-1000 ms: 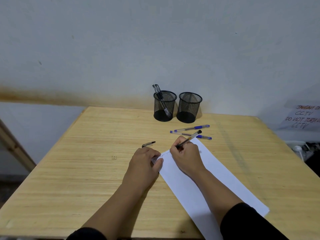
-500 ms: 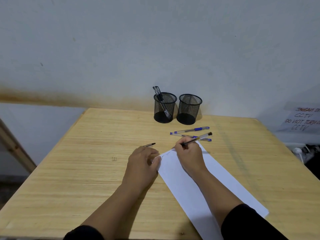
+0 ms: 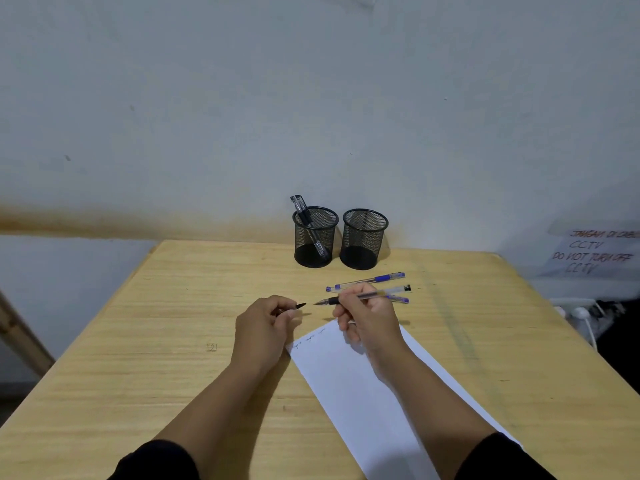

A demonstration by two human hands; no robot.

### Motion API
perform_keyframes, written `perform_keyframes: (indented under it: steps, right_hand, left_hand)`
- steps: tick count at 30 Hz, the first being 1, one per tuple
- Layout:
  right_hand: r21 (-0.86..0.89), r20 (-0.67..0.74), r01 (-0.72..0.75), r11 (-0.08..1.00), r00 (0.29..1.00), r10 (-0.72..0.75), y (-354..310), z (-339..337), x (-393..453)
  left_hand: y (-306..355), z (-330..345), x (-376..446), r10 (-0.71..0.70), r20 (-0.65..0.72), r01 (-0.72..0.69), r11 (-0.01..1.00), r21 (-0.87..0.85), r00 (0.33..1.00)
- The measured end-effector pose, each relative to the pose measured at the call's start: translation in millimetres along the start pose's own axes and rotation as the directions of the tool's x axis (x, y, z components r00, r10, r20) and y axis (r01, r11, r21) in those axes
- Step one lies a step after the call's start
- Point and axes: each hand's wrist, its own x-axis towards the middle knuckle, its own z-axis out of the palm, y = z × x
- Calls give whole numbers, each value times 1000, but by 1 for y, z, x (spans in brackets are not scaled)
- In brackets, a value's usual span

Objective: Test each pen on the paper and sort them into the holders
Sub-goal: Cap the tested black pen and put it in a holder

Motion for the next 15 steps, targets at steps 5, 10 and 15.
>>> perform_keyframes:
  steps: [5,10,15]
  right_hand:
    - [12,65,87,996,994,-88,-13,2,0]
    - [2,107,116,993,987,-116,-16,3,-1]
    - [-50,150,143,988,980,-134,-19,5,-4]
  left_hand:
    - [15,-4,-3,32,-1,-32,994,-106,999]
    - [27,-8,-6,78,27,-74,990,-116,997]
    - [38,-10,-10,95,54,-88,989,-120,994]
